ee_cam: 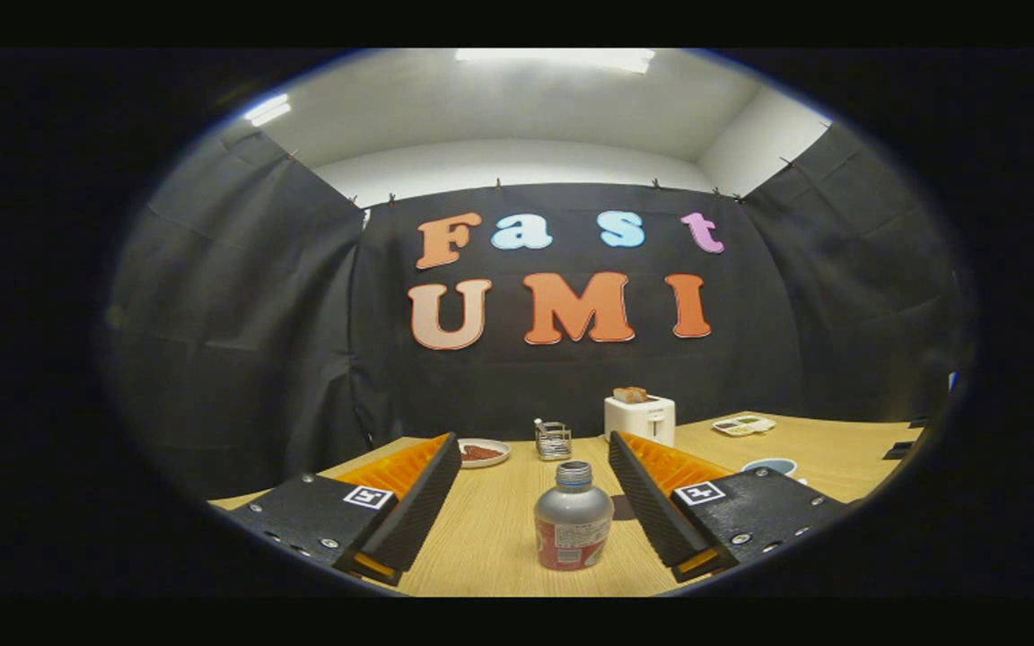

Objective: Take the bottle from table, then pour the juice into the cup, finally place the bottle on the coaster

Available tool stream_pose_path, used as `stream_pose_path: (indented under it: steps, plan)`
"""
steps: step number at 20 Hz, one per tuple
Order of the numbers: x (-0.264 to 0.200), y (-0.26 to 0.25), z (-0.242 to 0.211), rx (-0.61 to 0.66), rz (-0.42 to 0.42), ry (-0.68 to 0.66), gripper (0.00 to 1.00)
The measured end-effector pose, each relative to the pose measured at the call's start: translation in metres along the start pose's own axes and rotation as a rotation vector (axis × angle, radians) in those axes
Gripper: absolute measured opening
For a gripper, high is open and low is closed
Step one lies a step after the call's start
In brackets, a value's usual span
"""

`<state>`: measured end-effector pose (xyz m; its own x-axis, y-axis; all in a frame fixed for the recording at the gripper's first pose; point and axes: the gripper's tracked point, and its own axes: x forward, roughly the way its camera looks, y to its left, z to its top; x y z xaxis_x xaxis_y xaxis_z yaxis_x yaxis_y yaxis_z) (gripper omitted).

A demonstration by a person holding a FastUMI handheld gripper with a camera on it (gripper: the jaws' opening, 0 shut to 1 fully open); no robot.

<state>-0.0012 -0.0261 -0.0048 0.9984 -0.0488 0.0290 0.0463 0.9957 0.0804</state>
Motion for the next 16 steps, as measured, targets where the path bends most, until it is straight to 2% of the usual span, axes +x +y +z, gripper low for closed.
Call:
stream_pose_path:
  steps: [11,16]
  plan:
    - [0.007,0.003,-0.01,0.008,0.004,0.009,0.98]
    - [0.011,0.001,-0.041,-0.03,-0.003,0.066,0.98]
